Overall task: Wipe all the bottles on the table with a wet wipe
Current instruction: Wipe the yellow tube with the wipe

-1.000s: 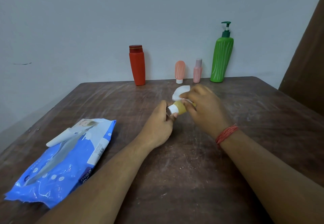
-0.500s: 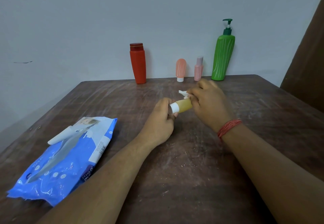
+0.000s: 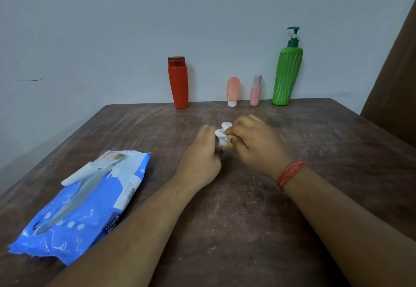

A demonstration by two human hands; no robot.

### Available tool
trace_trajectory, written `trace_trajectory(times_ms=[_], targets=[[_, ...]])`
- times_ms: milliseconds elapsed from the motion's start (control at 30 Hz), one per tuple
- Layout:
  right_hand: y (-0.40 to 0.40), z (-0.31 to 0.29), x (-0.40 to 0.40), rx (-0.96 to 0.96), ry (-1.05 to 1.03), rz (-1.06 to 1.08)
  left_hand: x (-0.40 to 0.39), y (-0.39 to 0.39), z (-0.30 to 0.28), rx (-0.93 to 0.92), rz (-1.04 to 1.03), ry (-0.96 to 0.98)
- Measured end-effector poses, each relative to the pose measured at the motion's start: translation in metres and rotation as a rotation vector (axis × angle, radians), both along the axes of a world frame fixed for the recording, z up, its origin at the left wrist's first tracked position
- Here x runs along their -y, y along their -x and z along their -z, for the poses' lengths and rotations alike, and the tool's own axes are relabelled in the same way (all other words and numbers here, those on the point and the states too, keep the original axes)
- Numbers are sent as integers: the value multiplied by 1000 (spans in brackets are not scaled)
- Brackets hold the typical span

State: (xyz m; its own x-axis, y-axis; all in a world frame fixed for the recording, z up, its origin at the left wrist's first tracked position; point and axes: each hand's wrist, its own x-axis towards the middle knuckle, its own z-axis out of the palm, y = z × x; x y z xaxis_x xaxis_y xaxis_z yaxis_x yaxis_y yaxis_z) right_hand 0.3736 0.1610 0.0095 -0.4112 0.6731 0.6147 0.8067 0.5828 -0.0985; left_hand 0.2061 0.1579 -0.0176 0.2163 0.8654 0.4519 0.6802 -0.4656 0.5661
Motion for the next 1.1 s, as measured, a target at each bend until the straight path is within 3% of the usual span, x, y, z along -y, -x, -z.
trace_trajectory(times_ms=[167, 367, 567, 667, 767, 867, 967, 1100], targets=[[-21, 5, -17, 15, 60, 221, 2, -3, -2, -18, 7, -59], [3, 4, 0, -67, 9, 10, -1, 1, -2, -3, -16, -32], [-20, 5, -16, -20, 47, 224, 2, -3, -4, 18, -56, -34], [-12, 8, -11, -107, 43, 133, 0, -1, -3, 47, -56, -22], [7, 6, -1, -67, -12, -3, -2, 2, 1, 84, -47, -9], [-4, 5, -11, -8, -36, 95, -3, 2, 1, 89, -42, -38], [-26, 8, -21, -43, 89, 223, -1, -2, -1, 46, -44, -34], [-14, 9, -14, -104, 39, 100, -1, 0, 0, 45, -36, -18]])
